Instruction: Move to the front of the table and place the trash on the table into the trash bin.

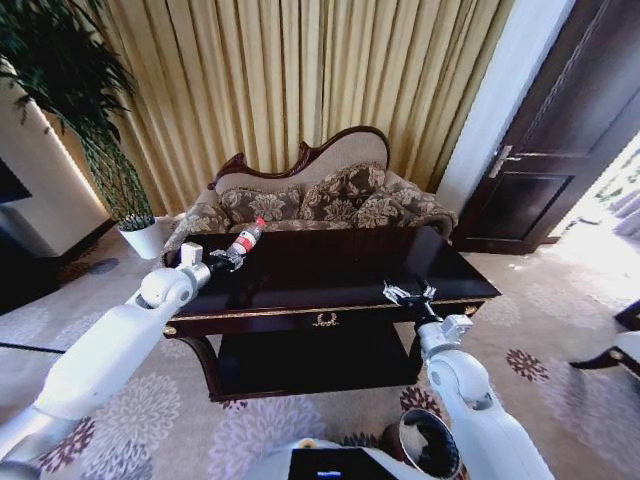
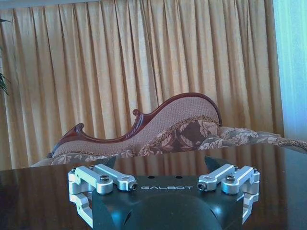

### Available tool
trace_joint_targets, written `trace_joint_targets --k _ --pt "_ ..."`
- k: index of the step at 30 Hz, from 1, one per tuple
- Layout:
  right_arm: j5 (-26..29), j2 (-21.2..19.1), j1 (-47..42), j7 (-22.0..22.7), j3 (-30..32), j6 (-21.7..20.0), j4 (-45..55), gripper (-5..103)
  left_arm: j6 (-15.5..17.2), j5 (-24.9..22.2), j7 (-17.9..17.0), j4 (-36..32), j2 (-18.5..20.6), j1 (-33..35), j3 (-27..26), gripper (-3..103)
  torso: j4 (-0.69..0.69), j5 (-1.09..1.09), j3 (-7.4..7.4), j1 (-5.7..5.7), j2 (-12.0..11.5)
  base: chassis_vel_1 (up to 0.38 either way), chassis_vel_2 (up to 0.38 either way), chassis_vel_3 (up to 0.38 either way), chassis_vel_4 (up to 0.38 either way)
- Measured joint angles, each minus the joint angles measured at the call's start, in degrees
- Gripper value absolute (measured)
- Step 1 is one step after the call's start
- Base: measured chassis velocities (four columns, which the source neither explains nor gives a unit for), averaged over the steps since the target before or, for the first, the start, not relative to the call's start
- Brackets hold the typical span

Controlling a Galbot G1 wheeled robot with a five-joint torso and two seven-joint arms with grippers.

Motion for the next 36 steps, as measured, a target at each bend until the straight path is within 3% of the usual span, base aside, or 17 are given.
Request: trace_joint_targets --k 2,3,6,9,11,16,22,23,25,30,36 --pt "0.1 -0.1 0.0 0.0 0.0 -0.1 0.3 100 -4.5 2.6 2.0 0.7 0.0 0.2 0.2 42 0.0 0.01 0.0 0.0 0.0 0.0 0.0 0.0 0.0" --pt "0.1 -0.1 0.0 0.0 0.0 -0.1 0.3 100 -4.5 2.6 2.0 0.7 0.0 0.2 0.2 42 0.0 0.01 0.0 0.0 0.0 0.0 0.0 0.0 0.0" --pt "0.5 -0.3 0.1 0.0 -0.2 -0.3 0.9 100 -9.4 6.9 5.3 0.9 -0.2 1.0 0.5 42 0.01 0.01 0.0 0.0 0.0 0.0 0.0 0.0 0.0" --pt "1.0 -0.6 -0.1 0.0 -0.2 -0.3 1.2 100 -11.3 8.9 5.7 1.3 -0.5 1.3 0.8 42 0.01 0.01 0.0 0.0 0.0 0.0 0.0 0.0 0.0" --pt "3.5 -1.6 -0.9 0.0 -0.2 -1.1 2.2 100 -14.0 12.8 6.1 1.6 -1.1 1.8 1.3 42 -0.01 0.01 0.0 0.0 0.0 0.0 0.0 0.0 0.0" --pt "7.7 -2.6 -1.2 0.3 0.2 -2.2 4.2 100 -15.7 13.9 5.3 0.7 -1.9 2.2 1.6 42 -0.01 0.01 0.0 0.0 0.0 0.0 0.0 0.0 0.0" --pt "18.7 -4.9 -0.6 1.0 -0.6 -5.4 10.1 100 -21.1 14.3 5.2 -0.5 -3.2 2.0 2.3 42 0.0 0.01 -0.01 0.0 0.0 0.0 0.0 0.0 0.0" --pt "18.7 -4.9 -0.6 1.0 -0.6 -5.4 10.1 100 -21.1 14.3 5.2 -0.5 -3.2 2.0 2.3 42 0.0 0.01 -0.01 0.0 0.0 0.0 0.0 0.0 0.0" --pt "24.8 -5.9 -0.2 1.1 -0.8 -6.7 12.7 100 -21.9 13.9 6.0 -2.0 -3.3 1.9 2.5 42 0.0 0.01 0.0 0.0 0.0 0.0 0.0 0.0 0.0" --pt "32.8 -6.6 0.3 1.1 -0.8 -7.5 15.7 100 -23.4 13.8 7.4 -3.2 -3.4 3.0 2.7 42 0.0 0.01 -0.01 0.0 0.0 0.0 0.0 0.0 0.0" --pt "37.0 -6.8 0.6 1.2 -1.4 -8.5 16.9 100 -23.5 14.7 7.5 -5.0 -3.6 4.5 3.3 42 0.0 0.0 -0.01 0.0 0.0 0.0 0.0 0.0 0.0"
